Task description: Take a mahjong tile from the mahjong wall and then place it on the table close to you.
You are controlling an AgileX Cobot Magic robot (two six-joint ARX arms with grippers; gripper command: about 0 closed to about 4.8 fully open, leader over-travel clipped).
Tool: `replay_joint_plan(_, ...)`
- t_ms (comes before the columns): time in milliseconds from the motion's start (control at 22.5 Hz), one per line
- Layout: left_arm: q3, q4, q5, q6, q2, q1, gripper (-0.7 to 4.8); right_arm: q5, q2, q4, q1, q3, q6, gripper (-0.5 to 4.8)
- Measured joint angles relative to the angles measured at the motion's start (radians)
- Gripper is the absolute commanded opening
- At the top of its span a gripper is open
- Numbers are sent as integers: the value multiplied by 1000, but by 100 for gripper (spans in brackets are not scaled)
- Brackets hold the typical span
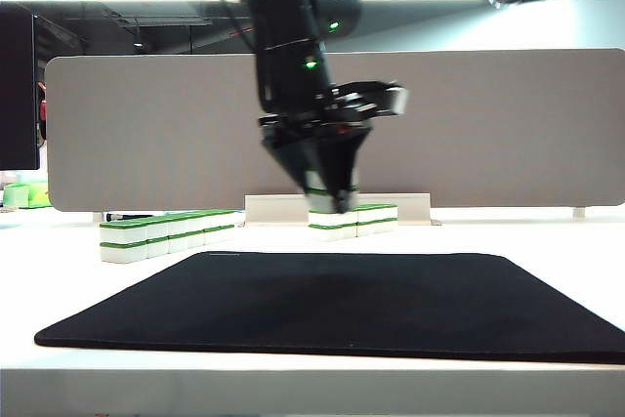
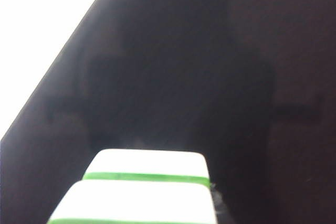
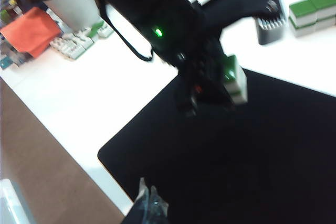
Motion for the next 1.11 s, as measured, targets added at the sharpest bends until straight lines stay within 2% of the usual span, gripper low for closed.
replay_joint_plan(178,0,11,13,14,6,-66,232,0,-88,-46,-40,0,0,-1)
replay_joint_plan(311,0,5,53,72,32,-116,232,0,-138,-86,-64,0,0,-1)
replay_joint_plan(623,0,-46,60,139,71,-180,233,0,-139,-150,-64,0,0,-1)
replay_joint_plan(1112,0,-71,84,161,126,-191,247,0,-139,-150,-60,0,0,-1)
